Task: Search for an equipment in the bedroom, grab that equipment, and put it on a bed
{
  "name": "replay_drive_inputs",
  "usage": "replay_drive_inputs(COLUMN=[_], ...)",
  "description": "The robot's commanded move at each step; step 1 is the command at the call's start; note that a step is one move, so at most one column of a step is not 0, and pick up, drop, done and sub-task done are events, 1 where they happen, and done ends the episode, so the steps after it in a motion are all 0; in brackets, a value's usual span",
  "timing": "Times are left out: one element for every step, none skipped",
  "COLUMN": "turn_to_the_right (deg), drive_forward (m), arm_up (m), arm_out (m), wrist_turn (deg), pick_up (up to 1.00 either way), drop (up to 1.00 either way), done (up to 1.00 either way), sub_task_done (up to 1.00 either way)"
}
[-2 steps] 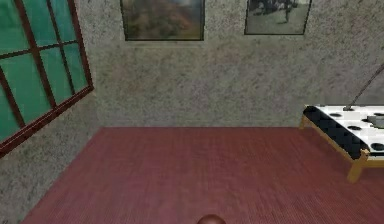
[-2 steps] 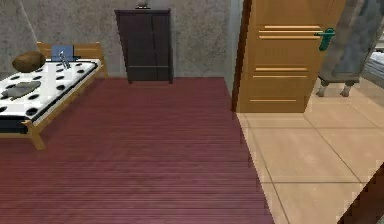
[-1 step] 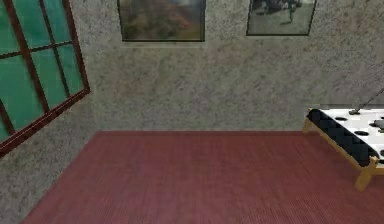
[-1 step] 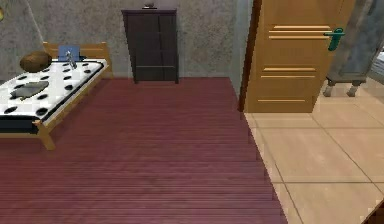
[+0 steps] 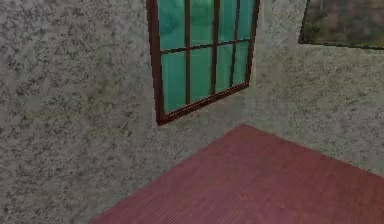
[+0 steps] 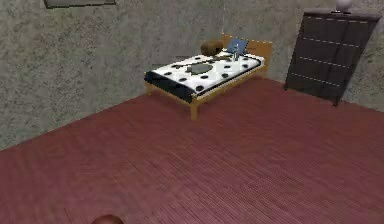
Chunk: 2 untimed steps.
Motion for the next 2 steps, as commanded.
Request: replay_drive_inputs(turn_to_the_right=[-33.0,0.0], drive_forward=[0.0,0.0], arm_up=[0.0,0.2], arm_out=[0.0,0.0], wrist_turn=[0.0,0.0], pick_up=[0.0,0.0], drop=[0.0,0.0], done=[0.0,0.0], sub_task_done=[0.0,0.0])
